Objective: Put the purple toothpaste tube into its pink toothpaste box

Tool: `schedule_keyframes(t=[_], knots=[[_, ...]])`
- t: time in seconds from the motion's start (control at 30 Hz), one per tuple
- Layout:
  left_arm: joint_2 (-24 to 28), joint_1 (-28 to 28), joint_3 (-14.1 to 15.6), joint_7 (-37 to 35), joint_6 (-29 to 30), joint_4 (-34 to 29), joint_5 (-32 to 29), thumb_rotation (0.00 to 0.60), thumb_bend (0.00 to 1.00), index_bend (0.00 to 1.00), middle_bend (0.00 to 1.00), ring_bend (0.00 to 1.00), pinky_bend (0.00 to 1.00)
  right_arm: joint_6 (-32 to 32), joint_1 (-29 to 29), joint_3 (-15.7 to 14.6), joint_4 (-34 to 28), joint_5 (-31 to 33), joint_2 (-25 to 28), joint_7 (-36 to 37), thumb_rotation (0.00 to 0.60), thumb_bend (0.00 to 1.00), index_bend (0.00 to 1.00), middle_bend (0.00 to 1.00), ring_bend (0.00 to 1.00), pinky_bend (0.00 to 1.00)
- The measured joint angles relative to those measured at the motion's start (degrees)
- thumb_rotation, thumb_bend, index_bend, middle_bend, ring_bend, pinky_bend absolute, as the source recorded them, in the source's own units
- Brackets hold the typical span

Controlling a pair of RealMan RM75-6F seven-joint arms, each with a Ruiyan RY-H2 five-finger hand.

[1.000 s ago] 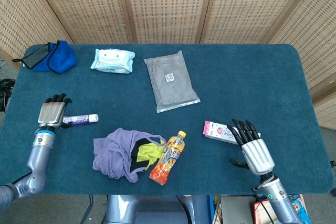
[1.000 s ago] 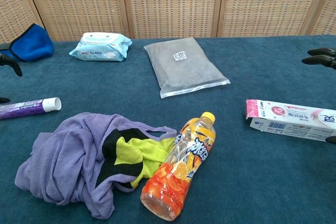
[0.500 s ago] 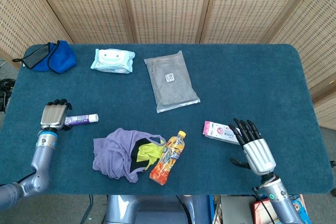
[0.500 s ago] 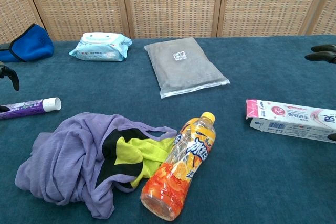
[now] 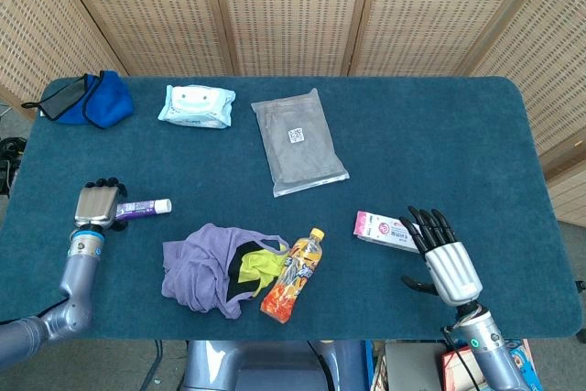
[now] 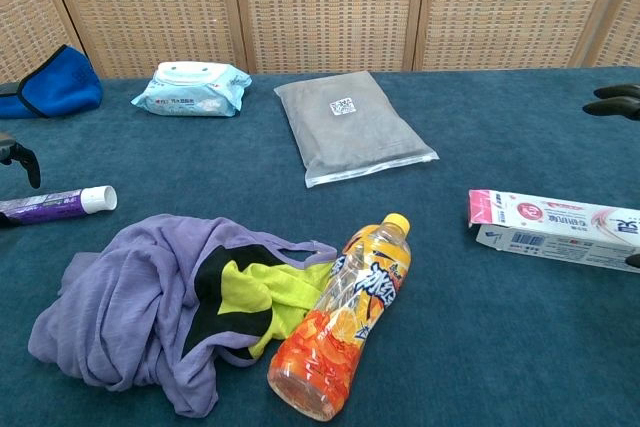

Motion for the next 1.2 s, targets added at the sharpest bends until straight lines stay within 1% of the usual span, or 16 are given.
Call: schedule_keyframes(t=[0.27, 0.37, 0.47, 0.53, 0.63, 0.73, 0.8, 1.0, 1.2], knots=[[-1.82, -0.74, 0.43, -0.24, -1.08, 2.44, -0.33, 0.6, 0.25, 0.36, 0.22, 0.18, 0.22, -0.09, 0.03, -0.04, 0.07, -0.01, -0.07, 0.13, 0.6, 0.07, 0.03, 0.0, 0.0, 0.0], [-2.36, -0.92, 0.59, -0.13, -1.08, 2.99, -0.21, 0.6, 0.25, 0.38, 0.24, 0.2, 0.23, -0.16, 0.03, -0.02, 0.1, 0.09, -0.09, 0.25, 0.6, 0.07, 0.03, 0.0, 0.0, 0.0], [-3.03, -1.12, 0.67, -0.05, -1.15, 3.59, -0.28, 0.6, 0.25, 0.48, 0.31, 0.28, 0.29, -0.07, 0.02, -0.03, 0.1, 0.04, -0.06, 0.33, 0.6, 0.07, 0.03, 0.0, 0.0, 0.0], [-3.29, -1.15, 0.63, -0.3, -0.99, 3.74, -0.03, 0.6, 0.25, 0.59, 0.4, 0.35, 0.34, 0.04, 0.0, -0.04, 0.11, -0.05, -0.05, 0.31, 0.6, 0.07, 0.03, 0.0, 0.0, 0.0], [-3.85, -1.05, 0.54, -1.37, -0.13, 4.09, 1.37, 0.6, 0.25, 0.7, 0.5, 0.43, 0.41, 0.16, -0.02, 0.01, 0.13, -0.05, -0.07, 0.36, 0.6, 0.07, 0.03, 0.0, 0.0, 0.0], [-4.56, -0.83, 0.54, -2.67, 1.22, 4.73, 3.41, 0.6, 0.25, 0.79, 0.59, 0.5, 0.46, 0.22, -0.02, 0.02, 0.21, -0.09, -0.13, 0.46, 0.6, 0.07, 0.03, 0.0, 0.0, 0.0], [-5.08, -0.63, 0.58, -3.72, 2.17, 5.34, 5.01, 0.6, 0.26, 0.83, 0.62, 0.52, 0.48, 0.25, -0.02, 0.02, 0.29, -0.12, -0.18, 0.44, 0.6, 0.07, 0.03, 0.0, 0.0, 0.0], [-5.93, 0.08, 0.64, -8.2, 4.75, 6.84, 10.73, 0.6, 0.27, 0.86, 0.64, 0.54, 0.49, 0.14, -0.01, 0.02, 0.35, -0.02, -0.28, 0.48, 0.6, 0.07, 0.03, 0.0, 0.0, 0.0], [-5.45, 0.61, 0.63, -10.1, 5.76, 7.17, 13.64, 0.6, 0.27, 0.88, 0.65, 0.55, 0.5, 0.01, 0.0, -0.01, 0.38, 0.08, -0.25, 0.76, 0.6, 0.07, 0.03, 0.0, 0.0, 0.0]])
